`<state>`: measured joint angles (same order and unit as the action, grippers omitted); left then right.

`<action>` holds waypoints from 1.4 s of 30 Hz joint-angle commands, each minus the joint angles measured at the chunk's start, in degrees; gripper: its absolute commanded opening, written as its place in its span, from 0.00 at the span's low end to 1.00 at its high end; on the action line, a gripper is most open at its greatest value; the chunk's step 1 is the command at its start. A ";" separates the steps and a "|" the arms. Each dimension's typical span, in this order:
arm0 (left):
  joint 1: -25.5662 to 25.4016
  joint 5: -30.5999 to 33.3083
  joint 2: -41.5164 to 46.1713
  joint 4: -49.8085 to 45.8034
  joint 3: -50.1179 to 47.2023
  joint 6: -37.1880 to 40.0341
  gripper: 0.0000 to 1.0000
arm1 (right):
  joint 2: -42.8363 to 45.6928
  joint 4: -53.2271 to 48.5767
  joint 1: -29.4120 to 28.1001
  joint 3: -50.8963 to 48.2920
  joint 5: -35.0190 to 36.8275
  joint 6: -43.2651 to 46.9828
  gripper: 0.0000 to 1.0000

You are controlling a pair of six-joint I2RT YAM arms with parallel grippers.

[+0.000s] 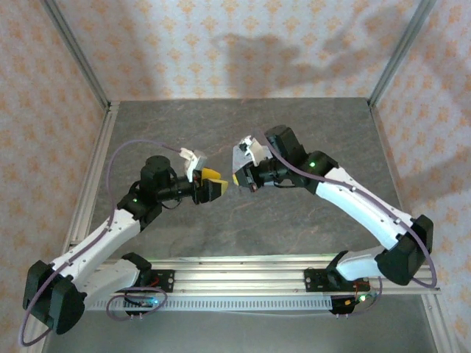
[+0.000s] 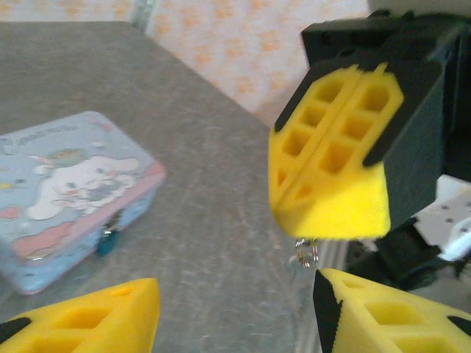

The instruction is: Unlock the padlock with the key

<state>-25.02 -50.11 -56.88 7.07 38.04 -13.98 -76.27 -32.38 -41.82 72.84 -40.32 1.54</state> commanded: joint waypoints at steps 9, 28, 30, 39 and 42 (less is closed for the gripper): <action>0.34 -8.05 -1.60 15.66 -0.67 -10.73 0.56 | 4.09 21.76 0.25 -6.65 -4.54 -5.31 0.00; 1.44 -10.07 -6.52 30.11 -1.61 -22.77 0.48 | 8.10 43.15 3.76 -16.84 -4.11 -19.79 0.00; 1.46 -10.10 -6.80 31.39 -1.57 -23.76 0.48 | 8.15 43.62 3.77 -17.07 -4.89 -19.99 0.00; 1.51 -10.89 -6.59 32.02 -0.95 -24.81 0.40 | 9.88 45.19 3.76 -18.08 -6.71 -20.57 0.00; 1.52 -10.87 -6.29 31.93 -0.83 -24.87 0.36 | 9.85 45.43 3.70 -18.25 -6.80 -20.76 0.00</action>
<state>-24.21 -59.61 -63.90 35.73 36.36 -38.17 -67.90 9.41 -38.09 55.16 -45.50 -18.68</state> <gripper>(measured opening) 0.363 0.055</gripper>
